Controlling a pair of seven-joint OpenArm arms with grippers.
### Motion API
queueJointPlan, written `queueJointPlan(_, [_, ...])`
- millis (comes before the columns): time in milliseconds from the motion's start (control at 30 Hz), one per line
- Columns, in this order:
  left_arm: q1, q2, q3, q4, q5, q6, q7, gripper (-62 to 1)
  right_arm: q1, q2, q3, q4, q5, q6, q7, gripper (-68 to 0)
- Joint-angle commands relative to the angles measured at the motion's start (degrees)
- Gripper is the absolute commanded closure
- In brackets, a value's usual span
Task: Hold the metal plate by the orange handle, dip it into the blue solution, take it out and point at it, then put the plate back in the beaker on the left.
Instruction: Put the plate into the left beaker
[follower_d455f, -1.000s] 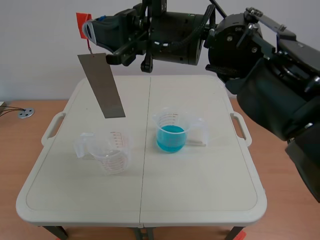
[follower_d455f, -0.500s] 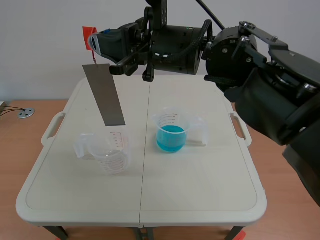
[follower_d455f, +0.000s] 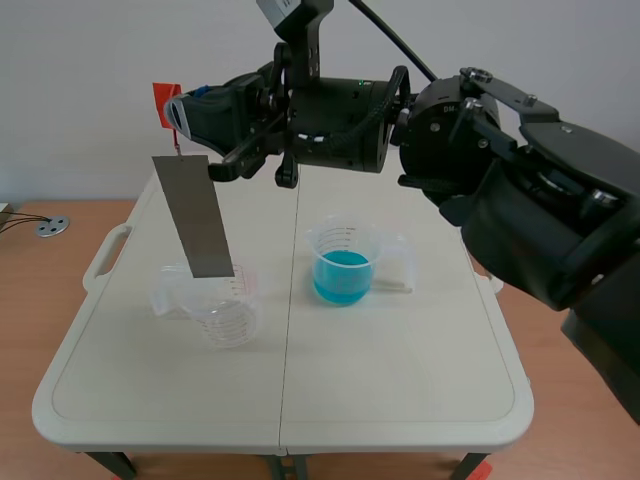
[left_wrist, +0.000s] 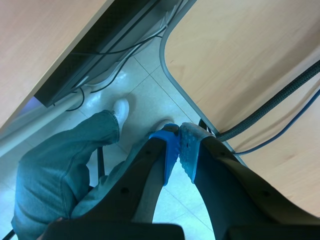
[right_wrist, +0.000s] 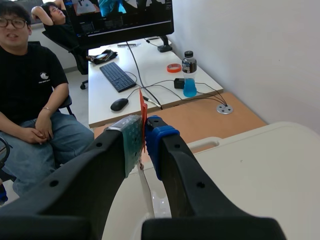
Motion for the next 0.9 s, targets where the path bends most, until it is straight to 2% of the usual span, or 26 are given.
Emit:
queueJointPlan(0, [0.02, -0.48, -0.09, 0.33, -0.17, -0.07, -0.37, -1.2, 0.63, -0.33, 0.2, 0.52, 0.46, 0.48, 1.14, -1.5])
queueJointPlan(267, [0.02, -0.48, -0.09, 0.33, -0.17, -0.07, -0.37, -1.2, -0.42, -0.31, 0.07, 0.17, -1.31, 0.48, 1.09, -1.5])
queueJointPlan(533, [0.02, -0.48, -0.09, 0.33, -0.17, -0.07, -0.37, -1.2, -0.39, -0.31, 0.07, -4.26, -1.31, 0.48, 1.53, -1.5])
queueJointPlan(867, [0.02, -0.48, -0.09, 0.33, -0.17, -0.07, -0.37, -1.2, -0.39, -0.35, 0.07, -8.72, -1.2, 0.48, 4.7, -1.5])
